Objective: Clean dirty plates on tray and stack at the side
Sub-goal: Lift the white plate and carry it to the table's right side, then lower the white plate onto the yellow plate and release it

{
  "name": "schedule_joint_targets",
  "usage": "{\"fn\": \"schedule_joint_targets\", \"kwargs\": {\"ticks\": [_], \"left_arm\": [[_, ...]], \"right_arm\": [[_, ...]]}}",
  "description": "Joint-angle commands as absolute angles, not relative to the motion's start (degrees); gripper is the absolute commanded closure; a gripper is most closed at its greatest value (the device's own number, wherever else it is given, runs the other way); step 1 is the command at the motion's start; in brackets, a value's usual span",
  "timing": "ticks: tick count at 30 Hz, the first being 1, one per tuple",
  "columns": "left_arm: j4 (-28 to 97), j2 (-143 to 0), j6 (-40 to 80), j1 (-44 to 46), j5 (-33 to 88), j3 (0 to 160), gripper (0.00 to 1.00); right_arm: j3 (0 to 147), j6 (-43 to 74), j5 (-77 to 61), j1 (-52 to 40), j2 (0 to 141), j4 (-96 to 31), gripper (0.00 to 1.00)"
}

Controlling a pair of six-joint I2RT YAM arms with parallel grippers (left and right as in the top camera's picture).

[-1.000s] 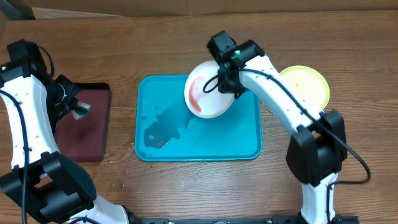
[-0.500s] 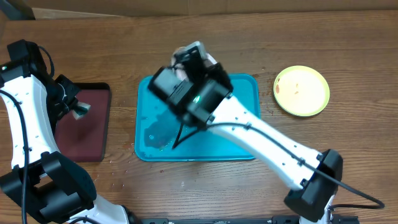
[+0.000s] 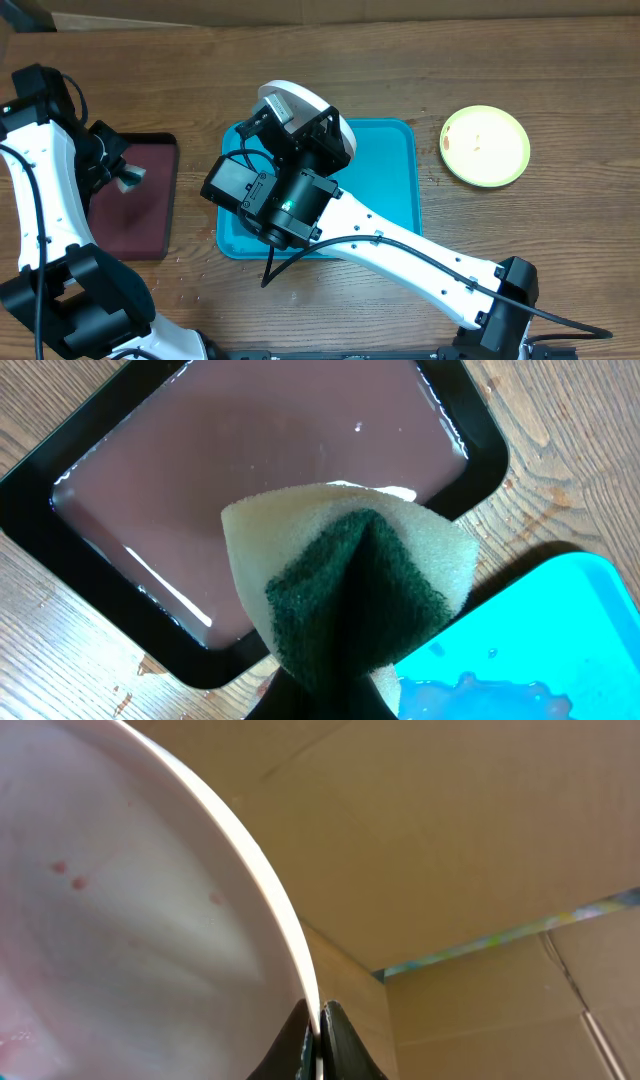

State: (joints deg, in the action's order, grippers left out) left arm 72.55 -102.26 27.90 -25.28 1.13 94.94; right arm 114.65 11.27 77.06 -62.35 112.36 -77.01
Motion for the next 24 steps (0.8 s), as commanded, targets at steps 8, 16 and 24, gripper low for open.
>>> {"fn": "schedule_joint_targets", "kwargs": {"ticks": [8,16,24], "left_arm": [[72.6,-102.8,26.5,-25.5,1.5,94.8,0.96],[72.6,-102.8,26.3,-25.5,1.6,94.8,0.96],[72.4,-102.8,26.3,-25.5,1.6,94.8,0.96]], "right_arm": [[115.5,25.4,50.2,-49.5,110.7,-77.8,0.96],[115.5,18.7,-13.5,-17.6,110.5,-75.2,0.96],[115.4,10.0,-23.9,12.4,110.8,-82.7,0.96]]}}
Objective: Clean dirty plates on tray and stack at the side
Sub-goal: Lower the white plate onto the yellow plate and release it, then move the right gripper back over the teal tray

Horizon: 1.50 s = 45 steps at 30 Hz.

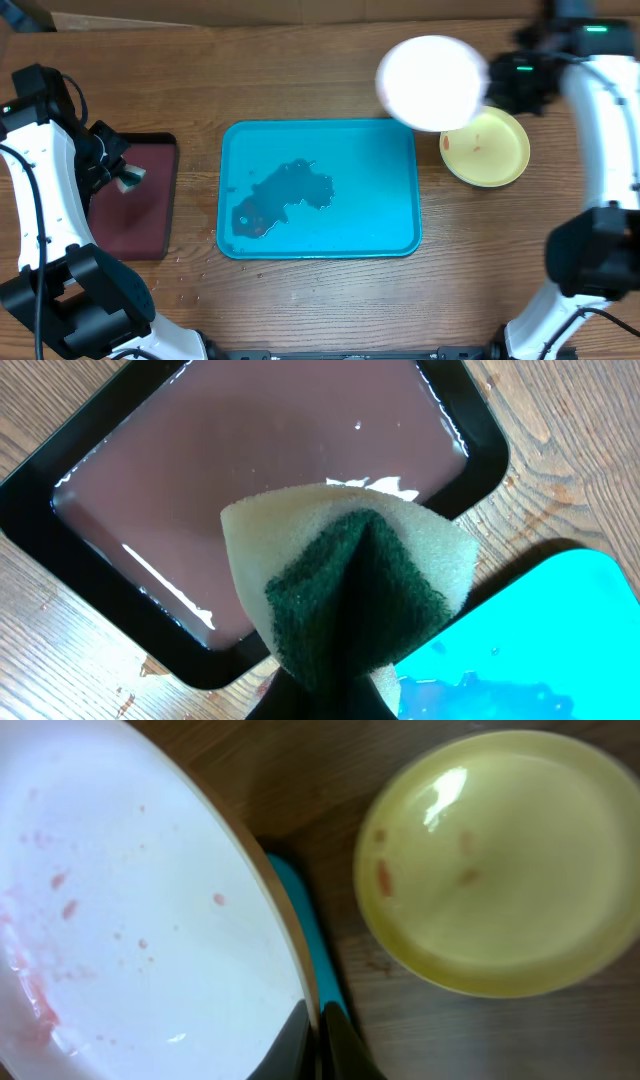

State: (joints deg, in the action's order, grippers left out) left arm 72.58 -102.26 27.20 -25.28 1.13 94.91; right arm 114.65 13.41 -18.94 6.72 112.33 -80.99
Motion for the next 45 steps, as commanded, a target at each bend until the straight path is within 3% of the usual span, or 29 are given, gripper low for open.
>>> {"fn": "schedule_joint_targets", "kwargs": {"ticks": [1,8,19,21,23,24,29,33,41,45], "left_arm": [[72.3,-102.8,26.3,-25.5,1.6,94.8,0.96],[71.9,-102.8,26.3,-25.5,1.6,94.8,0.96],[71.9,-102.8,26.1,-25.5,1.6,94.8,0.96],[71.7,-102.8,26.1,-25.5,1.6,94.8,0.96],[71.7,-102.8,26.1,-25.5,1.6,94.8,0.96],[71.7,-102.8,26.1,-25.5,1.6,94.8,0.96],[71.5,-102.8,26.1,-25.5,1.6,94.8,0.96],[71.2,-102.8,25.9,-25.5,1.6,94.8,0.96],[63.5,-102.8,21.8,-25.5,1.3,91.1,0.95],[56.3,-103.4,20.5,-25.7,0.9,85.5,0.92]], "right_arm": [[115.3,10.0,-21.7,14.9,110.8,-83.4,0.96],[107.2,10.2,-16.1,23.8,110.8,-80.0,0.96],[87.4,13.7,-15.4,24.1,110.8,-62.9,0.96],[86.3,13.7,-15.4,24.1,110.8,-62.0,0.86],[85.8,13.7,-15.5,24.0,110.8,-61.8,0.6],[85.8,13.7,-15.9,24.0,110.8,-61.9,0.52],[85.8,11.3,-26.3,22.3,110.8,-63.4,0.5],[85.8,5.8,-34.9,16.2,110.8,-66.2,0.41],[85.8,6.9,-31.4,-6.2,110.8,-62.9,0.27],[85.8,13.2,-25.5,-17.1,110.8,-59.7,0.27]]}}
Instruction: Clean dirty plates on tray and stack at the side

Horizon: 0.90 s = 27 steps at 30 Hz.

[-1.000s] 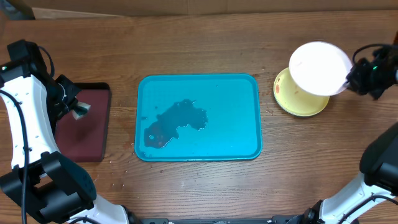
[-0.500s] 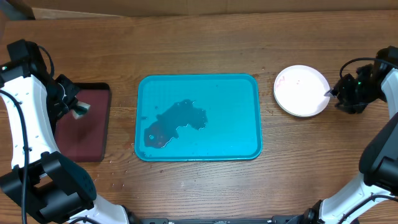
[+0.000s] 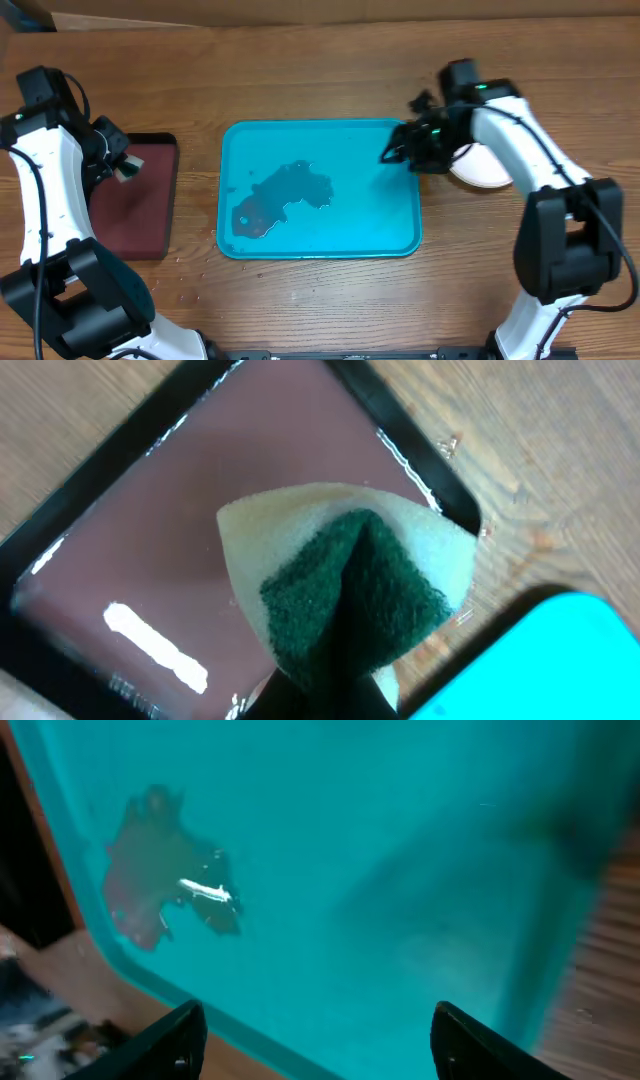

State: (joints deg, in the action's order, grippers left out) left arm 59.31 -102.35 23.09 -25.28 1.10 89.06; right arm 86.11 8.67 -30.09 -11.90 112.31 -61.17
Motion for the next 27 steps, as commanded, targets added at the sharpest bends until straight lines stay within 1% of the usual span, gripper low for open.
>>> {"fn": "schedule_joint_targets", "kwargs": {"ticks": [1,5,9,12,14,15,16,18,19,20,22,23,27], "left_arm": [[55.4,-103.8,20.5,-25.9,0.9,84.8,0.91],[54.6,-106.0,20.5,-27.1,0.9,84.5,0.94],[54.7,-109.5,20.3,-28.2,0.9,84.5,0.96],[55.0,-112.1,20.3,-28.4,0.9,84.5,0.96],[55.1,-113.8,20.3,-28.5,0.9,84.5,0.93],[55.2,-114.7,20.3,-28.5,1.5,84.5,0.88],[55.2,-115.0,20.3,-28.5,1.9,84.5,0.85],[55.1,-115.4,20.3,-28.5,3.2,84.5,0.7],[55.0,-115.4,20.3,-28.5,3.7,84.5,0.52],[54.9,-115.4,20.3,-28.5,4.4,84.5,0.32],[55.4,-115.4,20.3,-28.5,4.5,85.1,0.08],[55.9,-115.4,20.3,-28.5,4.5,85.5,0.0],[60.6,-115.4,20.3,-29.0,4.8,90.1,0.0]], "right_arm": [[85.8,13.8,-24.3,-19.2,110.8,-59.1,0.27],[85.8,14.1,-23.5,-25.1,110.8,-56.7,0.27],[85.8,17.5,-22.9,-29.5,110.8,-53.6,0.26],[85.8,18.8,-23.0,-31.2,110.8,-52.7,0.27],[85.8,18.7,-22.9,-31.9,110.8,-52.4,0.27],[85.8,18.7,-22.9,-32.2,110.8,-52.5,0.26],[85.8,18.7,-22.9,-32.2,110.8,-52.6,0.27],[85.8,18.7,-22.9,-32.2,110.8,-52.8,0.27],[85.8,18.7,-22.9,-32.2,110.8,-52.8,0.26],[85.8,18.7,-22.9,-32.2,110.8,-52.8,0.27],[85.8,18.7,-22.9,-32.2,110.8,-52.8,0.27],[85.9,18.8,-23.0,-32.2,110.8,-52.8,0.27],[85.9,19.0,-23.2,-32.2,110.1,-52.8,0.27]]}}
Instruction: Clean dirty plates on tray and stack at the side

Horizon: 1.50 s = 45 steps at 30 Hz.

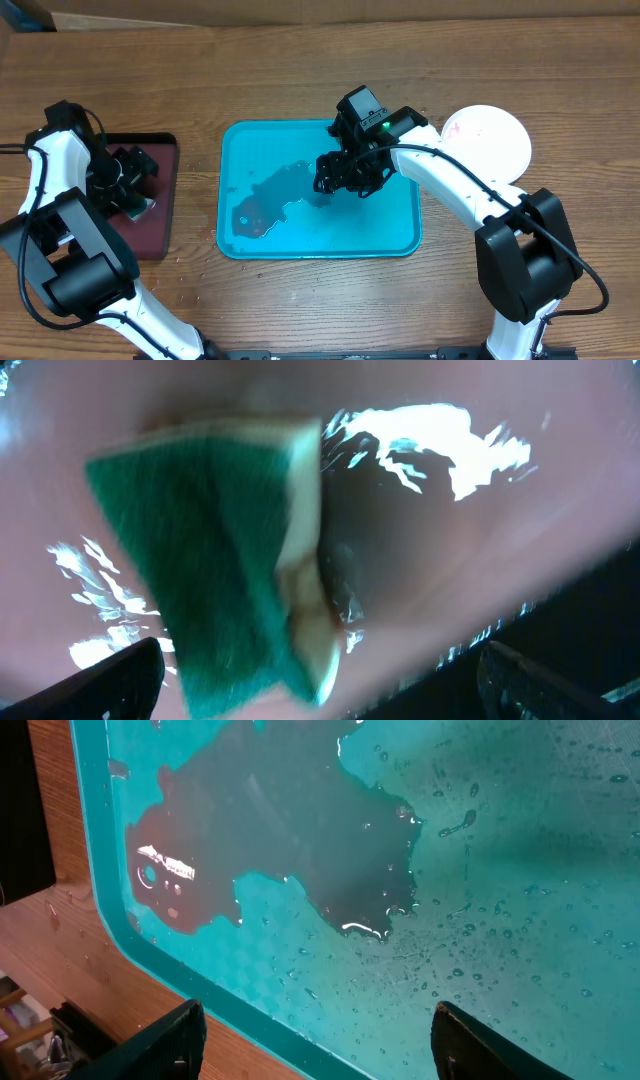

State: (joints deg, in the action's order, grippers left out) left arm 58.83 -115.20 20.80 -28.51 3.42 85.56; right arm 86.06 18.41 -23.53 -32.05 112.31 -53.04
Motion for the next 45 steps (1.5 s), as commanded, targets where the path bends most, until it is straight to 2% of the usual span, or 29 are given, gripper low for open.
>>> {"fn": "schedule_joint_targets", "kwargs": {"ticks": [1,7,12,13,15,19,22,26,29,35,45], "left_arm": [[62.7,-115.4,20.2,-29.1,5.6,92.2,0.0],[74.9,-115.3,18.8,-29.3,11.7,106.8,0.0],[75.9,-115.8,18.6,-29.2,5.7,107.3,0.0],[75.6,-116.4,18.7,-29.2,2.7,105.3,0.16],[74.6,-117.1,18.9,-29.2,1.9,102.3,0.39],[71.0,-117.9,19.5,-29.3,1.4,96.2,0.68],[67.3,-118.0,20.2,-29.4,0.9,91.4,0.8],[62.6,-118.0,21.9,-29.4,-1.0,86.5,0.85],[59.4,-118.0,21.9,-29.5,-2.3,83.7,0.96],[54.0,-118.0,21.9,-29.6,-3.5,78.9,0.96],[66.2,-118.0,21.8,-29.7,-3.5,96.3,0.96]], "right_arm": [[85.9,19.2,-23.2,-32.2,109.6,-52.8,0.26],[85.9,19.4,-23.2,-32.2,105.4,-53.2,0.26],[85.9,19.4,-23.2,-32.2,104.7,-53.7,0.26],[85.9,19.4,-23.2,-32.2,104.7,-54.0,0.26],[85.9,19.3,-23.1,-32.2,104.7,-54.1,0.26],[85.9,19.3,-21.6,-32.2,104.7,-54.1,0.26],[85.9,19.3,-21.4,-32.2,104.7,-54.1,0.26],[85.9,19.3,-20.3,-32.2,104.7,-54.1,0.26],[85.9,19.3,-19.9,-32.2,104.7,-54.1,0.26],[85.9,19.3,-19.9,-32.2,104.7,-54.1,0.26],[85.9,19.3,-19.9,-32.2,104.7,-54.7,0.26]]}}
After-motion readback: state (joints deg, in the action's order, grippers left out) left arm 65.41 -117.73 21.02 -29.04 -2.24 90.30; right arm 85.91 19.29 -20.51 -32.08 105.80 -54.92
